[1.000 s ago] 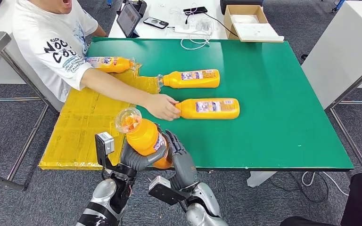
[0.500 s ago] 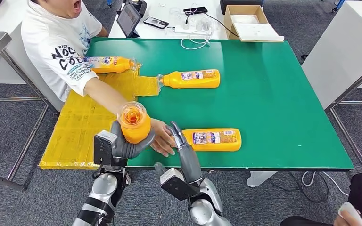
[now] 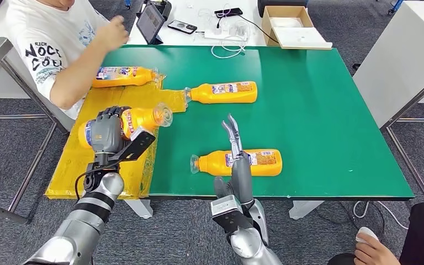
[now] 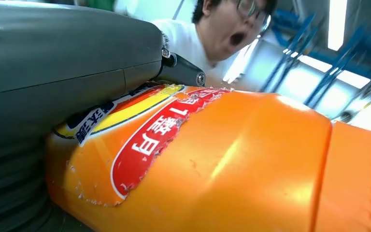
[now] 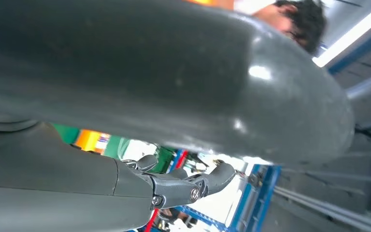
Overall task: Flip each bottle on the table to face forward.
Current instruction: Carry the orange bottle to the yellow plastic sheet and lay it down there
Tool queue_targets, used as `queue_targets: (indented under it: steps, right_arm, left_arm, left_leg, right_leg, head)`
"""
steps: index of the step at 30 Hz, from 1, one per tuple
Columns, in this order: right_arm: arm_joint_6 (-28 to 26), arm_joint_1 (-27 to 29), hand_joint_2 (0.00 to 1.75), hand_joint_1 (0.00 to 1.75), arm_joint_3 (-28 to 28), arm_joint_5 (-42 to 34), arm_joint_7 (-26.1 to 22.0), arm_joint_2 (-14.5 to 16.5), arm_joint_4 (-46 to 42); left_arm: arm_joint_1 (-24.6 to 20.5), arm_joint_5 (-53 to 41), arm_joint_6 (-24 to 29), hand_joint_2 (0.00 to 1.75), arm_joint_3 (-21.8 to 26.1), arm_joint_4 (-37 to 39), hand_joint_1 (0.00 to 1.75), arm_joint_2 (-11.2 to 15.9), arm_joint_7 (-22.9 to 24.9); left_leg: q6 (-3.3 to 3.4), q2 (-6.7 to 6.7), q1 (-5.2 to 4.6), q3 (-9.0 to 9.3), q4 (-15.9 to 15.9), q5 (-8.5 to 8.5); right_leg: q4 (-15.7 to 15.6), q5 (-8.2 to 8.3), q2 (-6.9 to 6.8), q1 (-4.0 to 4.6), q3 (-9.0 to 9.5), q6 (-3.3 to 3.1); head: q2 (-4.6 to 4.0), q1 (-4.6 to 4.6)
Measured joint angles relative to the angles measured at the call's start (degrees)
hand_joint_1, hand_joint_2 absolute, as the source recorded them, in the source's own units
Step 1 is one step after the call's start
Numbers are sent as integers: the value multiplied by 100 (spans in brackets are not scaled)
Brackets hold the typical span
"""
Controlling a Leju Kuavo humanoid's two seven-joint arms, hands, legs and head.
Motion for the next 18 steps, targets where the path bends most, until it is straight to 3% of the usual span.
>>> queue_targets:
  steps: [5, 10, 18]
  right_arm:
    - [-72, -3, 0, 0, -4, -161, -53, 1, -198]
    - [-9, -40, 0, 0, -4, -240, -46, 3, -221]
    - [24, -88, 0, 0, 6, -267, -27, 5, -216]
  left_arm:
    - [-406, -900, -130, 175, 124, 1029, 175, 290, 521]
    - [-716, -1741, -838, 175, -5, 1767, 175, 462, 1060]
    - [-955, -1904, -1551, 175, -193, 2312, 175, 623, 1179]
  left_leg:
    - [0, -3, 0, -5, 0, 0]
    - [0, -3, -1, -7, 0, 0]
    - [0, -2, 0, -7, 0, 0]
  right_leg:
    - [0, -1, -1, -1, -3, 0]
    - [0, -1, 0, -1, -5, 0]
    - [0, -1, -1, 0, -5, 0]
  head:
    - [0, -1]
    - [0, -1]
    - [0, -1]
